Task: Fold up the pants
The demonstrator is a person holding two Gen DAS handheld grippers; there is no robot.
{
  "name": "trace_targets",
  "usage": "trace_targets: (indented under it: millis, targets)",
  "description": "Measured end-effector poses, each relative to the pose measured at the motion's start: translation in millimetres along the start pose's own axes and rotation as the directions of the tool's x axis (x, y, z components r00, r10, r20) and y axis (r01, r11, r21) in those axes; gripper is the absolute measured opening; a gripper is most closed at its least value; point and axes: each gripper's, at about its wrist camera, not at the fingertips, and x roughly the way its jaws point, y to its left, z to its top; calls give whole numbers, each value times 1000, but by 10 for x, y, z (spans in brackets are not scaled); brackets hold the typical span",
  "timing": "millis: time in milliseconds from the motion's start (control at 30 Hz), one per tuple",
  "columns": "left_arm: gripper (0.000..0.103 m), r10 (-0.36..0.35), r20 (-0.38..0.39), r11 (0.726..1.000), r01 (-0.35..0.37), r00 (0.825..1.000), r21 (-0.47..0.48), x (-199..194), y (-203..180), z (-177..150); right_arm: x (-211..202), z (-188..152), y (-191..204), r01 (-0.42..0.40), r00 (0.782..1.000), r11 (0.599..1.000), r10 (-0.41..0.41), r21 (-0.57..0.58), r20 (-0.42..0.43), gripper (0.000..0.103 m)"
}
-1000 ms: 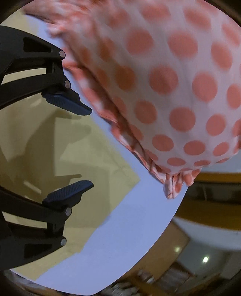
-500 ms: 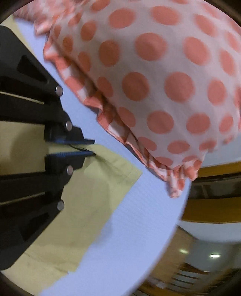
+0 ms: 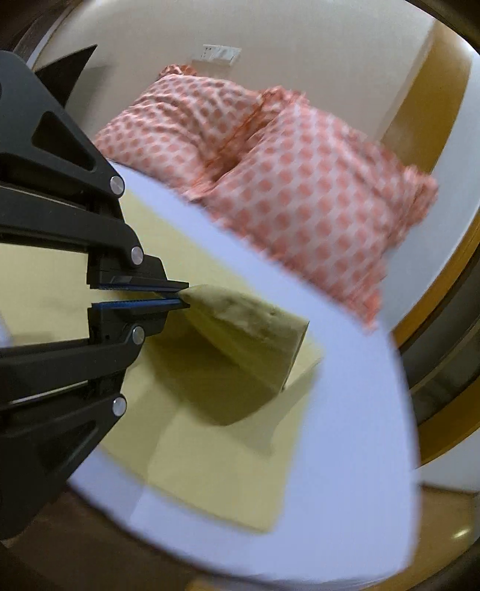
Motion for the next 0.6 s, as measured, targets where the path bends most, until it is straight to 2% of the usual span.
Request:
trace_targets:
  millis: [33, 100, 133, 167, 233, 267, 300, 333, 467, 600]
  targets:
    - [101, -13, -5, 1000, 13, 1000, -15, 15, 44, 61, 40, -11, -50, -5, 1000, 1000, 6, 23, -28, 9]
    - [101, -46, -16, 998, 45, 999, -45, 54, 130, 153, 22, -45, -69, 9, 998, 999, -6, 48, -55, 31]
    - [101, -66, -22, 995, 64, 998, -70, 79, 194, 205, 65, -35, -78, 15, 998, 998, -12, 56, -62, 47]
    - [101, -80, -27, 993, 77, 996, -92, 98, 248, 242, 99, -34, -80, 18, 998, 998, -13, 65, -68, 51]
    - [101, -107, -30, 986, 102, 994, -132, 155, 348, 327, 73, -83, -107, 12, 998, 997, -7, 70, -70, 51]
    - [101, -110, -31, 984, 104, 993, -145, 192, 382, 368, 0, -65, -54, 18, 998, 998, -14, 67, -67, 50]
    - [101, -107, -35, 983, 100, 994, -156, 237, 414, 411, 48, -56, -77, 17, 999, 998, -13, 63, -50, 41]
    - [101, -106, -44, 982, 97, 993, -161, 313, 448, 473, 62, -36, -110, 5, 999, 999, -3, 54, -32, 2]
    - [101, -68, -116, 985, 48, 991, -168, 711, 531, 670, 80, 10, -227, -110, 993, 991, 107, 73, 49, 2]
    - [99, -71, -225, 966, 10, 972, -260, 1235, 708, 822, 59, 34, -210, -148, 987, 987, 143, 65, 69, 2]
